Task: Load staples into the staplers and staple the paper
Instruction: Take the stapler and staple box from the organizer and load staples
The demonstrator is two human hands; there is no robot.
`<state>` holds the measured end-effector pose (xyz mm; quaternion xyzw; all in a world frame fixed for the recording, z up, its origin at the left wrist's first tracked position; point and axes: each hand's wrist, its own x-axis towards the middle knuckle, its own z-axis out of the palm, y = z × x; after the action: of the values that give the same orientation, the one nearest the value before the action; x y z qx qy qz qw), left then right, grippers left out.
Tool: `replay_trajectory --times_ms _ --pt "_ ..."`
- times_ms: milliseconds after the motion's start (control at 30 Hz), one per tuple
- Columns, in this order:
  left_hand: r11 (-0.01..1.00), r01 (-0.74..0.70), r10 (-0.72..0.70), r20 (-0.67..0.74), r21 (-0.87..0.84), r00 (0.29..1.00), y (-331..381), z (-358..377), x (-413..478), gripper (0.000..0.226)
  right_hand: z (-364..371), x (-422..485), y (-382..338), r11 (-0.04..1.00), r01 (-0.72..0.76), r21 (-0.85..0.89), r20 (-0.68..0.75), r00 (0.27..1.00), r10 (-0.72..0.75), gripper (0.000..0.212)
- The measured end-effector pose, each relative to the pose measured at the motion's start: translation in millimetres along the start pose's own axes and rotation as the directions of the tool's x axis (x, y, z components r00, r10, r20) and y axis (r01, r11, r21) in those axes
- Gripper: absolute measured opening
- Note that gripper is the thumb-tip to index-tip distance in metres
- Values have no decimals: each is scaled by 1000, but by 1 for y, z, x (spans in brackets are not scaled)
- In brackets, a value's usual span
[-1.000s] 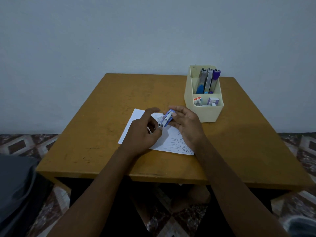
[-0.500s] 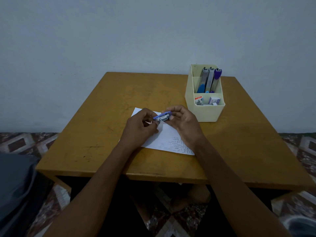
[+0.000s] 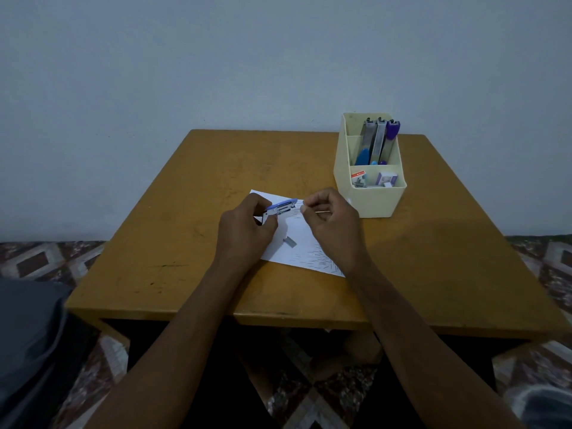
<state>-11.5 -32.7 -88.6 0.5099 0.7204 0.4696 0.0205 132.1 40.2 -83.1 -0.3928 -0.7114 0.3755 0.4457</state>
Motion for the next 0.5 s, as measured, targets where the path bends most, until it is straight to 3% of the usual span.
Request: replay_trajectory --times_ms 267,500 --pt "990 64 -63 -14 122 998 -7 6 4 15 5 -3 0 962 194 -192 93 979 -179 11" --pt "987 61 -65 26 149 998 -8 9 6 14 1 -4 -1 888 247 -388 307 943 -129 11"
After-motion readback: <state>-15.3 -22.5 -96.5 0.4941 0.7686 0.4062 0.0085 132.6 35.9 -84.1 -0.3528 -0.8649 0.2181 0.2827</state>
